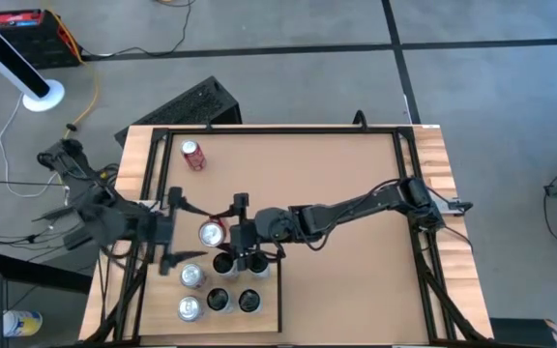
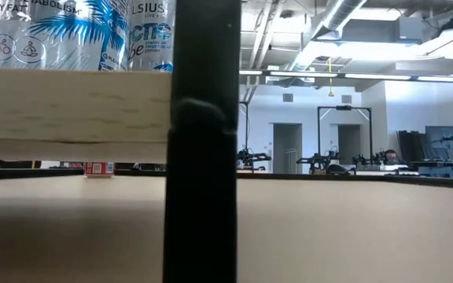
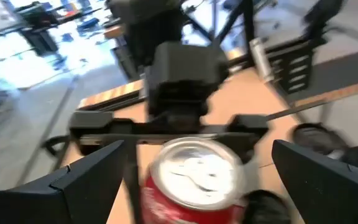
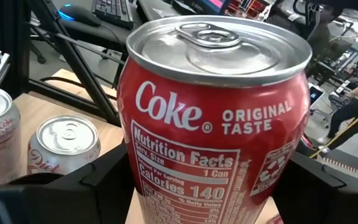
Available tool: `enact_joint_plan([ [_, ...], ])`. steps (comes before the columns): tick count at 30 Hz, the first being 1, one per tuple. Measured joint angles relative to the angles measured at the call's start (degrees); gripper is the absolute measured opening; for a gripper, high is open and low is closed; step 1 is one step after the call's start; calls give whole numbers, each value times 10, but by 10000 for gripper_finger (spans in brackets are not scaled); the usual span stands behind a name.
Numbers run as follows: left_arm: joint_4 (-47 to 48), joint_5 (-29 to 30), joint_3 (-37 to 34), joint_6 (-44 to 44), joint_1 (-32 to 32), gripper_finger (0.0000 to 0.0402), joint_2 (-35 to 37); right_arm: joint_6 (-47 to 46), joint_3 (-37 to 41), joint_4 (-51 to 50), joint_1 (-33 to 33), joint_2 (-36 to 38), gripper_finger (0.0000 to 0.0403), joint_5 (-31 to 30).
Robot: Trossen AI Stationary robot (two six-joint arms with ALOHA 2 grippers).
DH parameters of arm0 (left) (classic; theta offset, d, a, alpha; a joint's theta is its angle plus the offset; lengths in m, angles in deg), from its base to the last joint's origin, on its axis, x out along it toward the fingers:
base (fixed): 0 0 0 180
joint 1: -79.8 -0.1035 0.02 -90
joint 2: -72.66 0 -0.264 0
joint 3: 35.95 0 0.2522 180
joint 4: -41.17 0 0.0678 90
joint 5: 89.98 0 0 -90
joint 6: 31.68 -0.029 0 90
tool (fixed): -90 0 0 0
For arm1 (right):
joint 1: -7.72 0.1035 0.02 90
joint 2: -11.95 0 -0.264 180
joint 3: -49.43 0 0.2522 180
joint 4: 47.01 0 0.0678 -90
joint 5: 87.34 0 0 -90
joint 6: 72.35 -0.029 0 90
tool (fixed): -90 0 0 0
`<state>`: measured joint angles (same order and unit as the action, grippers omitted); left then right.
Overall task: Place canned beverage on shelf
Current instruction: Put the right red soda can on the shelf
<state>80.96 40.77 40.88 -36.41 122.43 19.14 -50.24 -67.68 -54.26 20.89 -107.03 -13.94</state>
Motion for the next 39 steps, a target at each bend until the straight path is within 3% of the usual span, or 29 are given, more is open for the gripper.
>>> enact_joint_plan([
  [4, 3, 8, -1, -16, -31, 389, -30, 2, 0, -2, 0, 0, 325, 1],
  [8, 2, -46, -1, -30, -45, 389, -49, 2, 0, -15, 1, 0, 325, 2],
  [15, 15, -73, -1, -28, -64, 389, -75, 2, 0, -19, 1, 0, 325, 2],
  [28, 50, -70, -1, 3, -61, 387, -72, -1, -1, -18, 2, 1, 325, 2],
  [32, 51, -70, -1, 0, -61, 356, -72, 1, -1, -16, 7, 1, 325, 2],
  [37, 53, -54, -1, -7, -61, 281, -71, 2, -1, -16, 11, 1, 325, 2],
  [39, 52, -52, -1, -9, -61, 282, -70, 2, -1, -15, 12, 1, 325, 2],
])
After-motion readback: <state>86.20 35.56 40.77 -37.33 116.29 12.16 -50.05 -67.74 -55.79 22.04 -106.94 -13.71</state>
